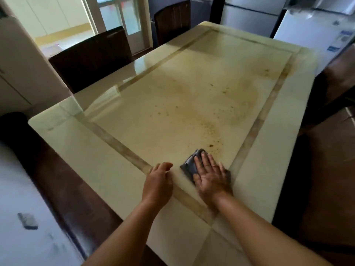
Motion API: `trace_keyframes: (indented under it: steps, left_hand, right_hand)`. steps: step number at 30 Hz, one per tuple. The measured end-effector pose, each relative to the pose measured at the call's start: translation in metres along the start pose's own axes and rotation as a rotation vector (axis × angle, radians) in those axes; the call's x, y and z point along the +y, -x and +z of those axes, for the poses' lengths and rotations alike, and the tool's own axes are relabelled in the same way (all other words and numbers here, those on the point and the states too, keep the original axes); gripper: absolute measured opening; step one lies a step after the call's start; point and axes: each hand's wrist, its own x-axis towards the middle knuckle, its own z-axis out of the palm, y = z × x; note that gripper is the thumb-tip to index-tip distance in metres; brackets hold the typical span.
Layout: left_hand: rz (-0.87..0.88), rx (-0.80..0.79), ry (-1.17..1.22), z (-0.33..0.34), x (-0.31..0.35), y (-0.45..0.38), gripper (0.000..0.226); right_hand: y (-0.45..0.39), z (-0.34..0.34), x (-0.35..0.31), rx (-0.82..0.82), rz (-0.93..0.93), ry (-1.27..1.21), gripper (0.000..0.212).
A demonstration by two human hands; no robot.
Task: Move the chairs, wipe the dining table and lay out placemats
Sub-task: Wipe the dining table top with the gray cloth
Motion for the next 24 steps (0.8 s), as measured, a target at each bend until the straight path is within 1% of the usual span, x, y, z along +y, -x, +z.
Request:
trace_keyframes:
  steps: [4,8,12,15,17,19,22,24]
  left_hand:
    - [0.067,0.062,-0.066,0.002,0.0,-0.029,0.031]
    - [0.034,0.119,-0.088,0.012,0.004,-0.062,0.033]
    - [0.019,0.171,-0.053,0.025,-0.003,-0.071,0.032]
    - [0.031,0.196,-0.001,0.029,-0.004,-0.073,0.035]
    - [0.04,0.196,0.014,0.027,-0.004,-0.074,0.035]
    - [0.044,0.184,0.058,0.024,-0.003,-0.075,0.035]
    - [0.041,0.166,0.188,0.015,0.003,-0.071,0.042]
    - [0.022,0.217,0.261,0.009,0.002,-0.072,0.045]
  right_hand:
    - [-0.054,-0.016,0.04,0.06,0.122,0.018,0.057]
    - [-0.109,-0.026,0.077,0.097,0.201,0.034,0.057]
    - [-0.158,-0.035,0.112,0.112,0.267,0.024,0.057]
    - [-0.177,-0.039,0.117,0.115,0.327,-0.001,0.058]
    - [-0.175,-0.037,0.1,0.088,0.338,-0.023,0.058]
    - [-0.163,-0.029,0.063,0.052,0.255,-0.024,0.058]
    - [-0.126,-0.006,-0.021,-0.009,0.01,-0.025,0.059]
    - [-0.098,0.014,-0.072,-0.06,-0.167,0.003,0.065]
